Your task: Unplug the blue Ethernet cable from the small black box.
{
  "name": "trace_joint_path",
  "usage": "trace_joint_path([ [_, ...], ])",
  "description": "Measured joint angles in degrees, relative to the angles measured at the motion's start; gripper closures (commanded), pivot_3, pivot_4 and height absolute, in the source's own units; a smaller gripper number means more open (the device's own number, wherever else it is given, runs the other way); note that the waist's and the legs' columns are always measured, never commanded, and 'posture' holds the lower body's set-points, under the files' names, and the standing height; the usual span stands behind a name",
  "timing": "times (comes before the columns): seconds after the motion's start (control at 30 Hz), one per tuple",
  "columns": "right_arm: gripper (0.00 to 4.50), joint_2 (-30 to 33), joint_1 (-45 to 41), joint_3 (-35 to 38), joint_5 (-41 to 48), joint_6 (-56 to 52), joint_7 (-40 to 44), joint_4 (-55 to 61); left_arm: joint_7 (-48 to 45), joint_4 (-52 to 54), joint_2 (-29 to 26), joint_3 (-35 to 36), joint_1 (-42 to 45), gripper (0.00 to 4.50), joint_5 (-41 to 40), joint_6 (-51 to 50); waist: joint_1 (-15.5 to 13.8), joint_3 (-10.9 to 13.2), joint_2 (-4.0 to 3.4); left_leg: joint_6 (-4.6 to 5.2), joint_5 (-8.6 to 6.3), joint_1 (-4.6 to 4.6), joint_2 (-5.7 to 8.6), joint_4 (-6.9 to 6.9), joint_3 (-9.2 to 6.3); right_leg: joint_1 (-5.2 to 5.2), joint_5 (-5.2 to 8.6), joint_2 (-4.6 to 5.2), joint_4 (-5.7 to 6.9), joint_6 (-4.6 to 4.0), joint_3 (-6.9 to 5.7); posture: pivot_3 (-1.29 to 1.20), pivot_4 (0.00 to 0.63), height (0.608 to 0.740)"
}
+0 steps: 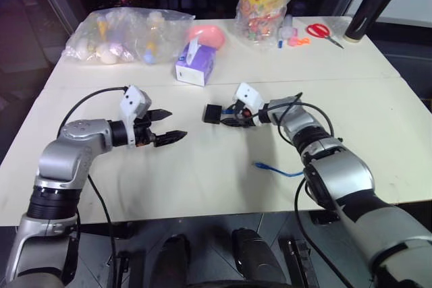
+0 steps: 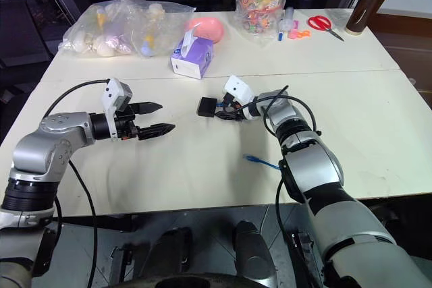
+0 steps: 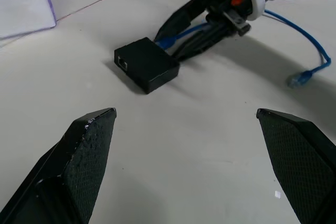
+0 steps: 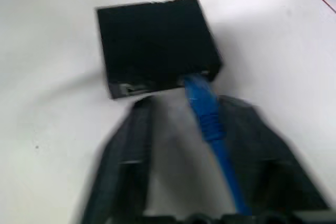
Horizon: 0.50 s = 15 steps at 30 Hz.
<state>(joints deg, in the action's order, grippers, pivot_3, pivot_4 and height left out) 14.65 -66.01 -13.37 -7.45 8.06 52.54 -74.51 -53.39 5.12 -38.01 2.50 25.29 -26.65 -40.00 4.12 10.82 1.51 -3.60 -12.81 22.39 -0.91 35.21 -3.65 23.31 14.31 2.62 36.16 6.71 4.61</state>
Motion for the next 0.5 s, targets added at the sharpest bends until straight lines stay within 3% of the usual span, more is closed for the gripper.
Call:
trace_joint_path([
  [0.03,4.4,0.1,0.0,-0.2,-0.8,0.9,-0.3,0.0,0.3,-0.2,0.0,0.2,-0.1,0.0,0.0,0.0,-0.1,0.0,0.0,0.0,0.0,0.0,0.0,0.0,-0.01,-0.01,0.0,0.0,0.0,0.0,-0.01,0.0,0.15,0.739],
  [0.13,4.4,1.0,0.1,-1.1,-3.5,4.2,-2.8,0.1,1.0,-2.1,0.1,0.4,0.7,0.0,0.1,0.8,-0.2,0.0,0.0,-0.01,0.01,0.01,0.03,0.01,-0.01,-0.04,0.0,0.03,-0.01,0.0,-0.01,0.0,0.15,0.739],
  [0.27,4.4,7.0,1.3,-3.2,-8.8,13.0,-11.4,2.9,0.9,-10.7,2.2,0.5,5.6,0.0,0.7,3.2,-0.7,0.0,-0.01,-0.04,0.02,0.06,0.07,0.03,-0.01,-0.02,0.0,0.06,-0.05,0.0,-0.01,0.0,0.15,0.739],
  [0.37,4.4,13.4,4.5,-3.0,-12.0,21.9,-19.7,12.4,-2.5,-20.3,4.9,1.0,13.0,0.0,-0.7,3.3,-0.6,0.0,0.0,-0.04,0.02,0.14,0.08,-0.03,-0.01,0.08,0.0,0.05,-0.03,0.02,-0.03,0.0,0.15,0.739],
  [0.5,4.4,16.5,9.7,-0.4,-11.9,26.1,-24.1,27.7,-10.5,-29.5,9.1,1.6,22.3,0.0,-5.4,1.9,0.0,0.0,0.0,-0.04,0.02,0.13,0.06,-0.08,-0.02,0.1,0.02,0.03,-0.02,0.05,-0.02,0.0,0.15,0.739],
])
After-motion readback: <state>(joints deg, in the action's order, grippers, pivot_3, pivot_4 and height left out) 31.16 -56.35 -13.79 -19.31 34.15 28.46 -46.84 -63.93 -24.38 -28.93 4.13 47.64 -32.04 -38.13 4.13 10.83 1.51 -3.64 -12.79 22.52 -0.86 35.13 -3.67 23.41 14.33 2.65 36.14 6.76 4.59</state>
